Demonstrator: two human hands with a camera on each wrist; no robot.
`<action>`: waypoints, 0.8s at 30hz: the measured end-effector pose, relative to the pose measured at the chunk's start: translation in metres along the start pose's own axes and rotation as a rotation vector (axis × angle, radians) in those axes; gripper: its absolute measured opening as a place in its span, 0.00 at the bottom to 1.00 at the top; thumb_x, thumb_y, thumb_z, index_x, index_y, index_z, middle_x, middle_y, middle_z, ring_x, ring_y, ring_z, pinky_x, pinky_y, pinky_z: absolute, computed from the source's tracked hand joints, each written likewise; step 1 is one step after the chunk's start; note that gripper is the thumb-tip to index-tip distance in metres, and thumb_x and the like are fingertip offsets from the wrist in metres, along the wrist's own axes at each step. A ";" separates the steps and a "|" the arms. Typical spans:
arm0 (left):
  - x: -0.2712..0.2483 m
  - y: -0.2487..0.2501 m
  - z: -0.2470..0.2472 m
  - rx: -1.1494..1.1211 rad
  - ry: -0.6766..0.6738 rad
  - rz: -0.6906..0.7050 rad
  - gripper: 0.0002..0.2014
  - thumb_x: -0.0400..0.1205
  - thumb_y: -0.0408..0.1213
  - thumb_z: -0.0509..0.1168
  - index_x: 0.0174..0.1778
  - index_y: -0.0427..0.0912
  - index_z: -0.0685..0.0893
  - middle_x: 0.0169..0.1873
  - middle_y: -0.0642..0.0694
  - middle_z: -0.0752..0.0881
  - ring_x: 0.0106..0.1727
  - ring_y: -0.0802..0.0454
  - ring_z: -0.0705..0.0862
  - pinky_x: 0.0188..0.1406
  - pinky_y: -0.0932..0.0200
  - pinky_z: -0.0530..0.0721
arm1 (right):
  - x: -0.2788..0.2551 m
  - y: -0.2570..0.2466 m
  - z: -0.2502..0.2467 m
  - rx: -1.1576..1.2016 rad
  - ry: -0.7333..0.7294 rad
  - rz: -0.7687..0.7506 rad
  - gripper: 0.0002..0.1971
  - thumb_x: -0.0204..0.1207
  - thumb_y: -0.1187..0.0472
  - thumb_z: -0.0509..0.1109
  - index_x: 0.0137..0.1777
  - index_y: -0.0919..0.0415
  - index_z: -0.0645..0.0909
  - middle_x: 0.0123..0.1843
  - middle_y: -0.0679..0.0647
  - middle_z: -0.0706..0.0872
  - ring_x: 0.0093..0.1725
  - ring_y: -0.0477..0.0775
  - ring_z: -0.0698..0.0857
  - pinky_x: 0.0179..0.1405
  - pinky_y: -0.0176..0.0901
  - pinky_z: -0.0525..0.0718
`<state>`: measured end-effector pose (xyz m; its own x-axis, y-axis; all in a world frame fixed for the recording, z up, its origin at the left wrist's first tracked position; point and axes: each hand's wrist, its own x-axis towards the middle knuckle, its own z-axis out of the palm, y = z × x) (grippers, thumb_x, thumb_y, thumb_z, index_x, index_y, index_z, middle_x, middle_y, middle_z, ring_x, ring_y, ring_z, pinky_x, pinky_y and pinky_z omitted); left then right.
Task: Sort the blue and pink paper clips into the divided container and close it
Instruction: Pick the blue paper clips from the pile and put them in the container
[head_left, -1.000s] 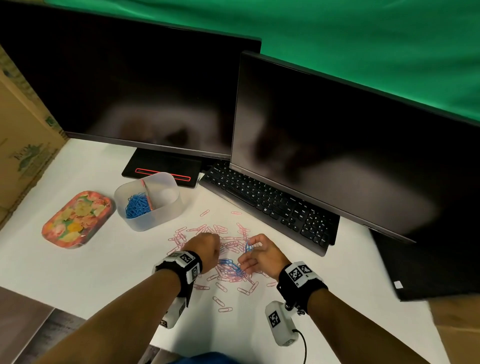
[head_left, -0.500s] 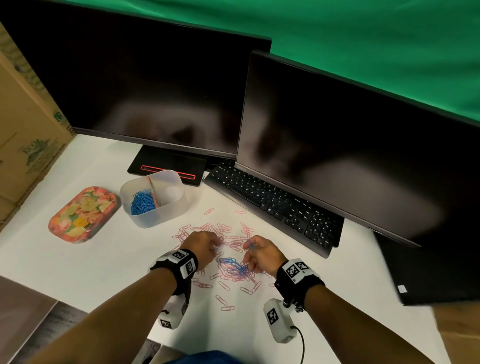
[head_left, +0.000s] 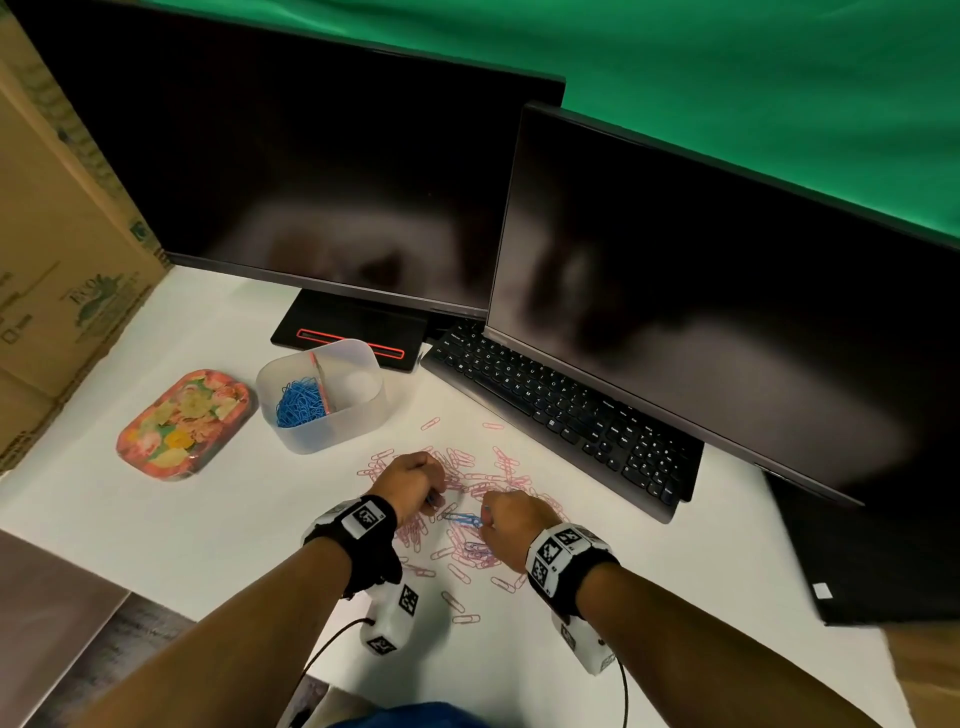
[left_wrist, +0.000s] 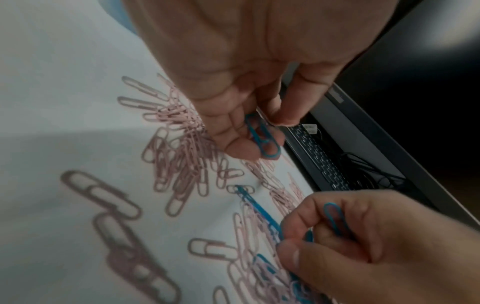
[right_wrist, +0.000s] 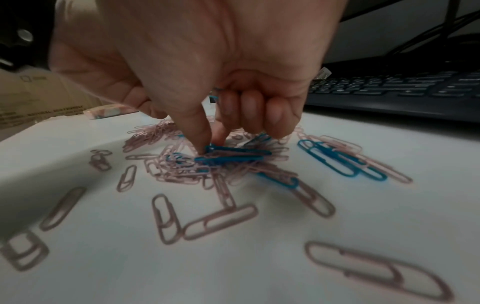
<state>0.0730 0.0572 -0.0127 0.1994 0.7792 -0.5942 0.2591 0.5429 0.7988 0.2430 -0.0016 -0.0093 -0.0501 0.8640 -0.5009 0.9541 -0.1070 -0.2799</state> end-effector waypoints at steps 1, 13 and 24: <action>-0.001 0.000 0.001 -0.027 0.006 -0.017 0.12 0.75 0.21 0.59 0.26 0.36 0.78 0.23 0.37 0.77 0.27 0.43 0.78 0.30 0.55 0.76 | 0.000 -0.001 0.000 0.004 -0.007 0.003 0.09 0.80 0.54 0.63 0.55 0.58 0.78 0.54 0.59 0.86 0.49 0.62 0.84 0.44 0.45 0.81; -0.002 -0.006 0.029 1.032 -0.057 0.349 0.08 0.80 0.37 0.64 0.51 0.48 0.86 0.55 0.47 0.80 0.55 0.45 0.83 0.52 0.57 0.79 | -0.001 0.020 -0.008 0.499 -0.004 0.038 0.05 0.81 0.57 0.61 0.48 0.57 0.77 0.45 0.55 0.83 0.43 0.55 0.78 0.44 0.43 0.77; -0.003 -0.002 0.022 0.887 -0.025 0.277 0.07 0.78 0.33 0.61 0.44 0.47 0.84 0.45 0.45 0.87 0.45 0.46 0.85 0.41 0.62 0.80 | -0.019 0.039 -0.017 1.623 -0.003 0.105 0.14 0.79 0.74 0.63 0.62 0.66 0.80 0.37 0.61 0.83 0.34 0.53 0.79 0.30 0.41 0.76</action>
<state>0.0929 0.0471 -0.0151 0.3795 0.8328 -0.4029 0.8251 -0.1076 0.5547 0.2862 -0.0137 0.0029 -0.0111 0.8190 -0.5737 -0.3440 -0.5419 -0.7669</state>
